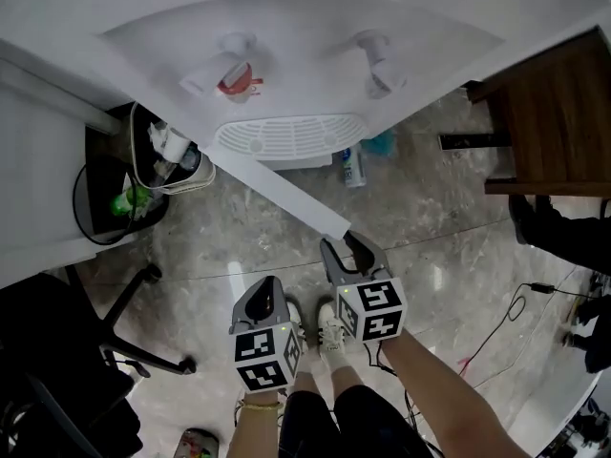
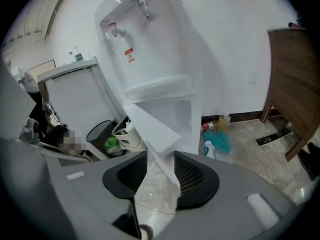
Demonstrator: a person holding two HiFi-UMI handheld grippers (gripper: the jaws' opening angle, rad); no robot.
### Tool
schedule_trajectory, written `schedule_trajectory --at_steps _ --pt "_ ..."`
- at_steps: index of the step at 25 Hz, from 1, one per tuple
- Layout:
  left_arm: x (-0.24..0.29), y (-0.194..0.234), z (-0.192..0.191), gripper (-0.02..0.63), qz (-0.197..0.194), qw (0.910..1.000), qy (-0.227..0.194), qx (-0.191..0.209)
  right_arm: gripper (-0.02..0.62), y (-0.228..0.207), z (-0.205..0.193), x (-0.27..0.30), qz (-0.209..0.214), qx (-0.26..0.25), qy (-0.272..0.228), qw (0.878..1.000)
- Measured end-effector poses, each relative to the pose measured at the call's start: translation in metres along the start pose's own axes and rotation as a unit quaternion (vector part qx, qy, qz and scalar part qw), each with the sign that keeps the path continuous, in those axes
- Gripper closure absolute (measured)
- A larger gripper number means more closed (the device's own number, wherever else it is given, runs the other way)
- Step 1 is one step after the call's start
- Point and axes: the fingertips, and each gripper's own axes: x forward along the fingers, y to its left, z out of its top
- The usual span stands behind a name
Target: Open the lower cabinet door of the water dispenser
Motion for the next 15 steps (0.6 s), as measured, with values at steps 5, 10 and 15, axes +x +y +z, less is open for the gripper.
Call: schedule_trajectory --at_steps 5,10,15 --pt "-0.023 0.033 -0.031 0.6 0.035 0.999 0.003 -0.027 0.437 0.07 -0.037 -0.016 0.056 0.008 0.03 0.998" --pt "-0.048 0.077 -0.049 0.598 0.067 0.996 0.004 -0.06 0.461 0.133 -0.056 -0.018 0.111 0.004 0.055 0.992" --pt "-0.063 0.104 -0.06 0.598 0.084 0.9929 -0.003 -0.084 0.48 0.175 -0.064 -0.014 0.15 -0.017 0.072 0.986"
